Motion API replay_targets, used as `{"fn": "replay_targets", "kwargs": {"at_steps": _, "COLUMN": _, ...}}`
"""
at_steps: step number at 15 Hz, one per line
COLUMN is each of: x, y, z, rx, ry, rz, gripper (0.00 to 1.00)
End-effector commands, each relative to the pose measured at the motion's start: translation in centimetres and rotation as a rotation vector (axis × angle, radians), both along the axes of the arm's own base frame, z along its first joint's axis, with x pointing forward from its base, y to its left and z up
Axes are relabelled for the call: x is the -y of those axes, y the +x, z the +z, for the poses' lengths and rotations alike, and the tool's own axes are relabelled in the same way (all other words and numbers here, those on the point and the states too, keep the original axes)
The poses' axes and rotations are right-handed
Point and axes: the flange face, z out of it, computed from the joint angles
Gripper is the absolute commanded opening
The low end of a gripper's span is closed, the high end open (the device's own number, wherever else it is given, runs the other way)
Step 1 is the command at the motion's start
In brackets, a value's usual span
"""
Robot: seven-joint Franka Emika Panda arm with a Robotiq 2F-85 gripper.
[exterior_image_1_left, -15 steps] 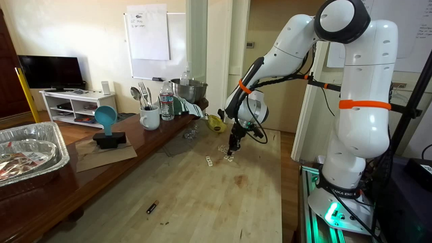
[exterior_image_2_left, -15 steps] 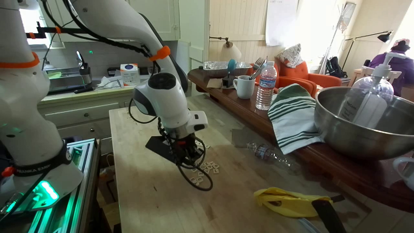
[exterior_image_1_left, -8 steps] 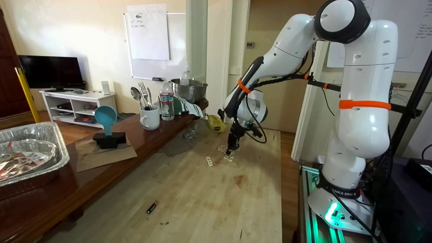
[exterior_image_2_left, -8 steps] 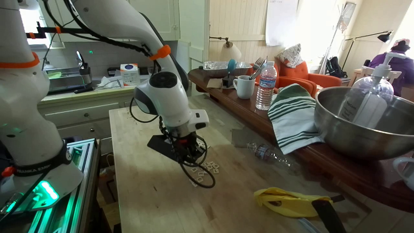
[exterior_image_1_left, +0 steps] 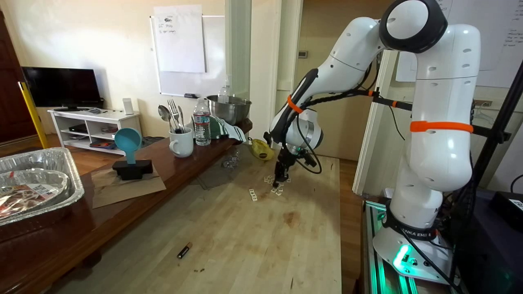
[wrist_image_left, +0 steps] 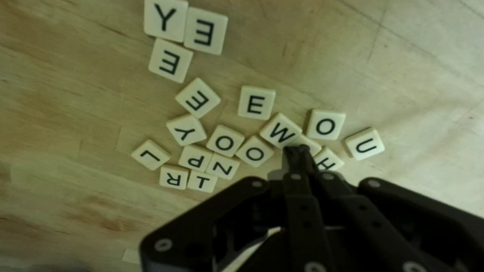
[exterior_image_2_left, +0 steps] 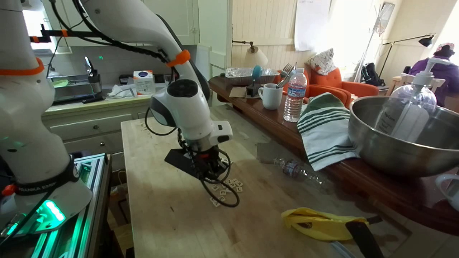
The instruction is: Move two letter tiles to the left.
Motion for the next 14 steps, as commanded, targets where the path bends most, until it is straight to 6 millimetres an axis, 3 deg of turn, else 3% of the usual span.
{"fn": "replay_targets", "kwargs": {"at_steps": 1, "x": -0.05, "y": 0.56, "z": -0.58, "rx": -0.013, "ry": 0.005, "rz": -0.010, "gripper": 0.00}}
{"fn": "replay_targets", "kwargs": {"at_steps": 9, "x": -0.25, "y": 0.95, "z": -0.78, "rx": -0.014, "ry": 0.012, "rz": -0.032, "gripper": 0.00}}
{"fn": "replay_targets", "kwargs": {"at_steps": 14, "x": 0.03, "y": 1.16, "z": -1.34, "rx": -0.016, "ry": -0.008, "rz": -0.179, "gripper": 0.00}}
